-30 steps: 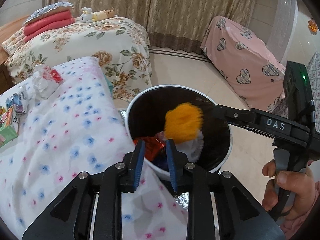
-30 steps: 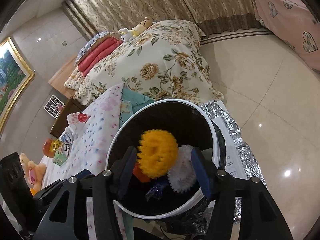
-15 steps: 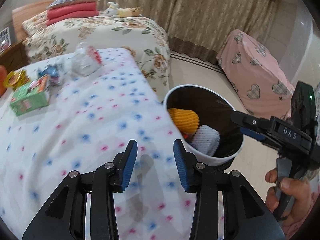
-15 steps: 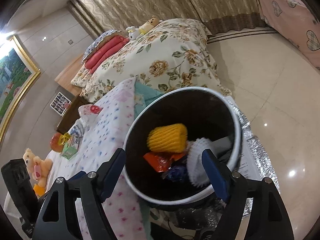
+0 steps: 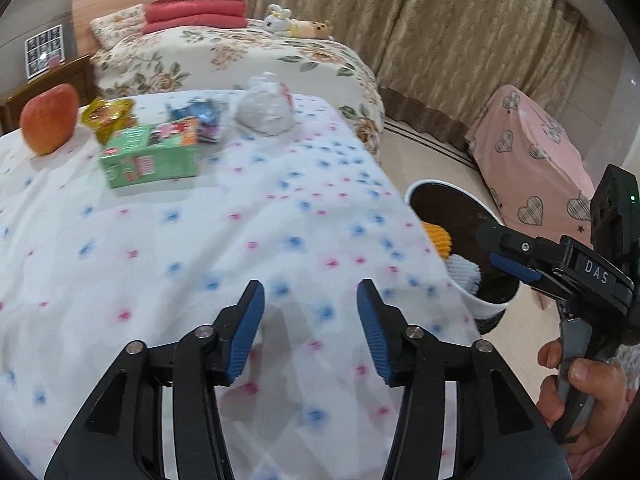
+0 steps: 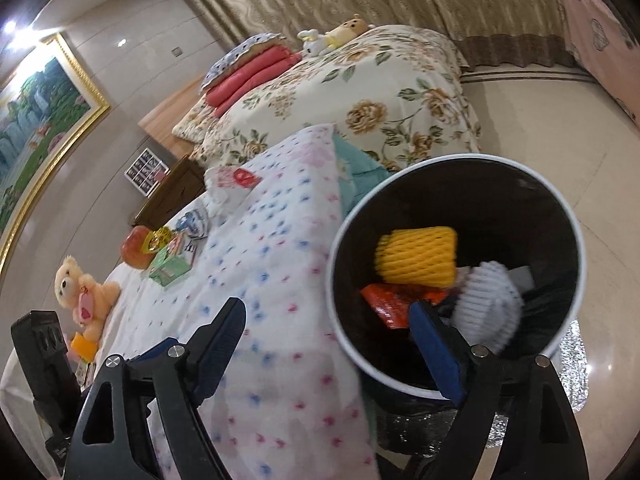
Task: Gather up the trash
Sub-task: 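Move both open tools back over the bed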
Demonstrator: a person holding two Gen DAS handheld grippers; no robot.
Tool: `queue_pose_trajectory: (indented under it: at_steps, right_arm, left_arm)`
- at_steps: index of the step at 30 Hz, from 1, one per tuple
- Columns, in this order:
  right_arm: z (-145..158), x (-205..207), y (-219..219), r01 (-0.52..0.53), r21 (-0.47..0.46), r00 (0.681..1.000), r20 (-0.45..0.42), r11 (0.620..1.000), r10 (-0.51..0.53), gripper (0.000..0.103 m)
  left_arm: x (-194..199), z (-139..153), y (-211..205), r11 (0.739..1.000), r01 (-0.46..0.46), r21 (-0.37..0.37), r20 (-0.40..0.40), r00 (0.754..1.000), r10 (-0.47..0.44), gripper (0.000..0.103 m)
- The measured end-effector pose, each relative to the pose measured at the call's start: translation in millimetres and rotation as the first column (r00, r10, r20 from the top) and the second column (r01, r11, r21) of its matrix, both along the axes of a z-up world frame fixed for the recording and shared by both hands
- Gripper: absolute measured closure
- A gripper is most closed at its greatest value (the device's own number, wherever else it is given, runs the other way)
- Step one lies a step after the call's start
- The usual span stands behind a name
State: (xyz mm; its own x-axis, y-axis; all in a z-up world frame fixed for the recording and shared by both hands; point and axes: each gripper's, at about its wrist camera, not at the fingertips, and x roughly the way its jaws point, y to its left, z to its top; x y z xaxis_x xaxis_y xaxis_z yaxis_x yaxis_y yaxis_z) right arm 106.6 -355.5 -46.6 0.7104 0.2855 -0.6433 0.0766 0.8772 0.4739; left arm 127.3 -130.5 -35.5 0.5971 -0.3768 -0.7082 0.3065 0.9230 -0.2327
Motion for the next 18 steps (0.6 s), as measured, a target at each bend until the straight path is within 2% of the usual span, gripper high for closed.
queue_pose_trajectory:
  at_steps: [4, 9, 12, 18]
  right_arm:
    - [2.6, 7.3, 13.9, -0.028, -0.008, 1.0, 0.003, 1.0, 0.028, 0.017]
    - [4.1, 15.5, 30.0, -0.06, -0.017, 0.998, 0.006, 0.998, 0.06, 0.014]
    - [5.8, 20.9, 39.1, -0.082, -0.025, 0.997, 0.01, 0.996, 0.083, 0.013]
    - [6.2, 31.0, 59.2, -0.126, -0.045, 0.992, 0.016, 0.991, 0.126, 0.012]
  left_arm:
    - [2.1, 0.1, 18.8, 0.999, -0.036, -0.006, 0.001, 0.999, 0.036, 0.049]
    - [5.9, 3.2, 42.1, 0.997, -0.082, -0.003, 0.017, 0.997, 0.082, 0.036]
    - [9.8, 3.1, 57.8, 0.994, -0.11, 0.004, 0.023, 0.994, 0.11, 0.032]
    - [23.1, 1.9, 83.4, 0.991, -0.131, 0.01, 0.02, 0.991, 0.131, 0.029]
